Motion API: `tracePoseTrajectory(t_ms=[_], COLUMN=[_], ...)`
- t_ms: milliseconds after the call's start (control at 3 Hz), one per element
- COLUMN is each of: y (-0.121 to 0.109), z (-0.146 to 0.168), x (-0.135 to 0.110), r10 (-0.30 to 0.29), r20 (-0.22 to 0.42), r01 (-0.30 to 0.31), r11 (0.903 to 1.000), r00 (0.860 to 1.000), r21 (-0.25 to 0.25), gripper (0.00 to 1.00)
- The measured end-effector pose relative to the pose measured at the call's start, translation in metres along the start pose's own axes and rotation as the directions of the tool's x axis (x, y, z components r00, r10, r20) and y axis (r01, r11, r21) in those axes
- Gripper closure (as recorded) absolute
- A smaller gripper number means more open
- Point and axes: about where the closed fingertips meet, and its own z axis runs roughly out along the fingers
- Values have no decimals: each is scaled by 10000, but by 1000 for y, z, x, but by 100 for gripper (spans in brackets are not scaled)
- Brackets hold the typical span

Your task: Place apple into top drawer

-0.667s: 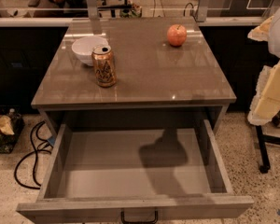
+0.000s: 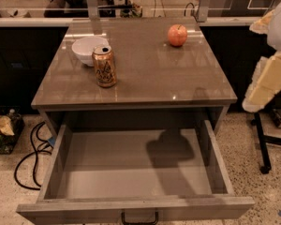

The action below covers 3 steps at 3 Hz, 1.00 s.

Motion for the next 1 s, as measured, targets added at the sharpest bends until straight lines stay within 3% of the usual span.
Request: tracePoseTrajectory(t_ms=[333,667,1000], y=[-60,-107,-147], z=[23,50,71], x=[1,4,-3], r10=[824,1341,1537], r20=[1191,2844,4838], r01=[-936,-1823,-2771], r11=[9914,9717,9409], r00=[9895,9493,8616], r21=[914,1502,1946], gripper=[0,0,0])
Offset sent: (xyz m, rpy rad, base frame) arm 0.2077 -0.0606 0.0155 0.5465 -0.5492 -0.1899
